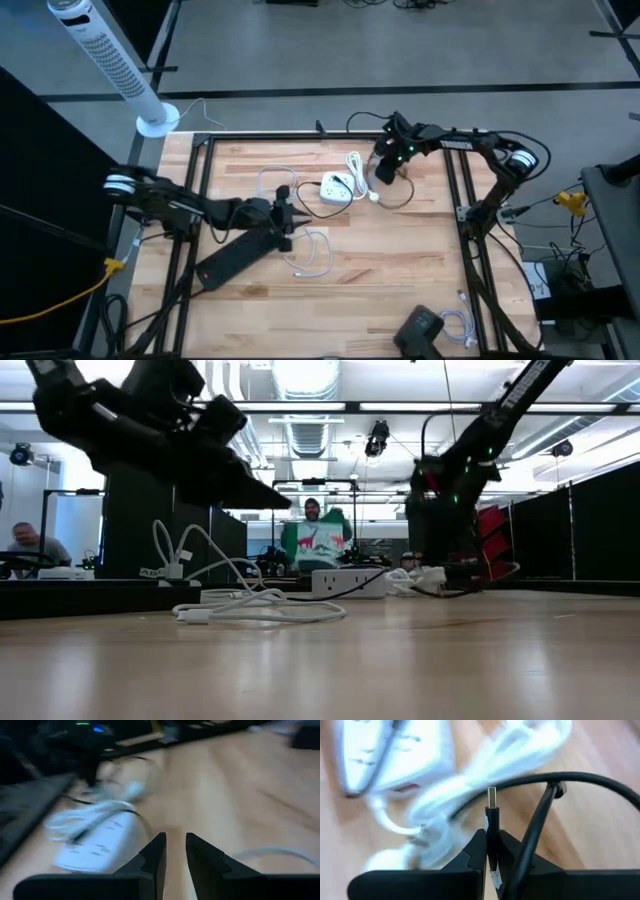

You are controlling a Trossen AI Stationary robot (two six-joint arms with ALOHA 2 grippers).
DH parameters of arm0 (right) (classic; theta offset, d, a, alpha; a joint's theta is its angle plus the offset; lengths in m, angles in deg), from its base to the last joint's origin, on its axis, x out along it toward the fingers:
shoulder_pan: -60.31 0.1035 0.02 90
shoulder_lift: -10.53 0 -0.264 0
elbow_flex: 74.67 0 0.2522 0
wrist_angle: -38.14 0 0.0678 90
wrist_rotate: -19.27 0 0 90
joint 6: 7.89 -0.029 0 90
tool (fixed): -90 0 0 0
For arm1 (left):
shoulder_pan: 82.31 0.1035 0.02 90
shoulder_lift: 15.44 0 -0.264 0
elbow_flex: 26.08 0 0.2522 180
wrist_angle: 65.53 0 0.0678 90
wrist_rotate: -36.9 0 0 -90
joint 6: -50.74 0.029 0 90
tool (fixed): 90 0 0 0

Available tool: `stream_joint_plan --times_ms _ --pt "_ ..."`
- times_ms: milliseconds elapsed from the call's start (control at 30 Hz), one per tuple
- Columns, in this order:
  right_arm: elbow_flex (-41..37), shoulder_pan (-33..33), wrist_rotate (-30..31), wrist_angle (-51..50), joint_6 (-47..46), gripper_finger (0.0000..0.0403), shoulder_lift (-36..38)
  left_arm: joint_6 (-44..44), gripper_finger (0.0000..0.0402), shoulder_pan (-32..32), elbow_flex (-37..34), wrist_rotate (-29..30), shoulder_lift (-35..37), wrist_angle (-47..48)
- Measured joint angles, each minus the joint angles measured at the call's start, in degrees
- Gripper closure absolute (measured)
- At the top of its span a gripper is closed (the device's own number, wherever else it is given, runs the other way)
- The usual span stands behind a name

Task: Insert USB
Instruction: Insert the black charger cable into the white charger adapter

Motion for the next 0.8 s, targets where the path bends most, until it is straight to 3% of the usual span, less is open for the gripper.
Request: stream_joint_plan --times_ms 100,233,400,600,800 --pt "-0.1 3.1 7.4 -2.1 -0.6 0.0386 4.5 -0.8 0.0338 2.5 3.8 2.3 -3.6 -0.7" --pt "-0.1 6.7 19.1 -4.8 1.3 0.0386 11.9 -1.7 0.0338 5.8 15.9 -1.0 -8.4 13.9" --pt "-0.1 7.7 22.0 -11.6 -0.8 0.0386 23.0 5.5 0.0338 6.2 34.9 -3.4 -18.1 27.9" --pt "-0.3 8.4 26.0 -25.2 -8.6 0.0386 35.8 12.7 0.0338 6.0 55.2 -13.0 -31.0 36.0" --pt "-0.3 8.3 27.9 -29.7 -11.8 0.0386 47.5 21.2 0.0337 6.2 73.5 -14.0 -44.0 43.6"
